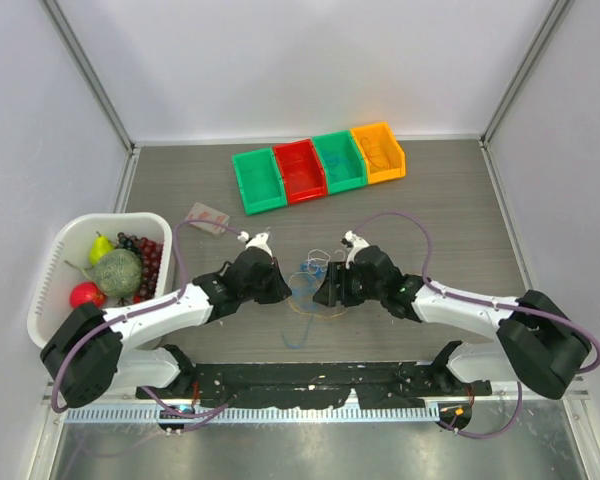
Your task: Untangle the cables
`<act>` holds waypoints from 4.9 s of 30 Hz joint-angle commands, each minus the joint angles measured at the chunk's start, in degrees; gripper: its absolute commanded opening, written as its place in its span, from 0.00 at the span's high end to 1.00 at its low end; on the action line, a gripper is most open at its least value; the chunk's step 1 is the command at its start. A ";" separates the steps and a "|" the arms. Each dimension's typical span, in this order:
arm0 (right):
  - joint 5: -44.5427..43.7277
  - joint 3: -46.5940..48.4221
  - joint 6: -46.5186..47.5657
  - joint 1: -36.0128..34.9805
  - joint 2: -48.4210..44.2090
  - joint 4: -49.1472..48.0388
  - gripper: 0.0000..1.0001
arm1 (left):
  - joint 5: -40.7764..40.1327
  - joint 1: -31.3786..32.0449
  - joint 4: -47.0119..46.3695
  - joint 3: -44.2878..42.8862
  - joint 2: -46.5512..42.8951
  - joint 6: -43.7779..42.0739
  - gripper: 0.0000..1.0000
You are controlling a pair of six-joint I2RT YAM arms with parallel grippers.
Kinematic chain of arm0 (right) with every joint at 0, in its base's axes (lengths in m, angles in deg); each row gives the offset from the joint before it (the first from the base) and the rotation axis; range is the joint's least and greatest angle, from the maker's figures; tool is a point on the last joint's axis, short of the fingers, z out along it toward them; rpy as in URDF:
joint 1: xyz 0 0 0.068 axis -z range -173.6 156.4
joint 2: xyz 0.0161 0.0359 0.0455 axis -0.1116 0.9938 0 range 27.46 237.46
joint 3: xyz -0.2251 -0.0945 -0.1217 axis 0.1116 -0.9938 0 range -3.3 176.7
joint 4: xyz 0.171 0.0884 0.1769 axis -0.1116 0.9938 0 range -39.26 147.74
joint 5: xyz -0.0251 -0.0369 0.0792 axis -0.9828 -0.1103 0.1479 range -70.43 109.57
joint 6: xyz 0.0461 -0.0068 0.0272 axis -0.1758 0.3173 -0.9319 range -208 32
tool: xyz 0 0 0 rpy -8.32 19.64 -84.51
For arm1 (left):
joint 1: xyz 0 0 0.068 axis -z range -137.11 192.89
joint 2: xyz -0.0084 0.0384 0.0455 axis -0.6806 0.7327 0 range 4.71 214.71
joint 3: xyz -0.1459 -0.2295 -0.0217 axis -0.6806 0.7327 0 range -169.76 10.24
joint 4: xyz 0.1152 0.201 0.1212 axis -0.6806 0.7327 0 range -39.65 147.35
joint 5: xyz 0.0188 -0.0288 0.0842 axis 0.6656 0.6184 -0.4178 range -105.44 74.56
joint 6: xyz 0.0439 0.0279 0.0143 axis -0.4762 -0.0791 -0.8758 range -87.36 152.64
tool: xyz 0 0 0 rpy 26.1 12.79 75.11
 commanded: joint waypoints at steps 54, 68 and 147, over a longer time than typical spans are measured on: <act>-13.65 16.62 -35.29 -8.42 6.88 -5.58 0.40 | -0.03 0.22 3.76 2.45 -15.87 -5.61 1.00; -7.85 14.60 -47.60 -8.16 16.12 -19.21 0.50 | 0.85 0.04 3.32 3.24 -17.90 -5.26 1.00; 41.47 77.77 -9.99 14.96 0.90 8.90 0.99 | 8.76 -10.86 -31.22 2.18 24.11 2.38 1.00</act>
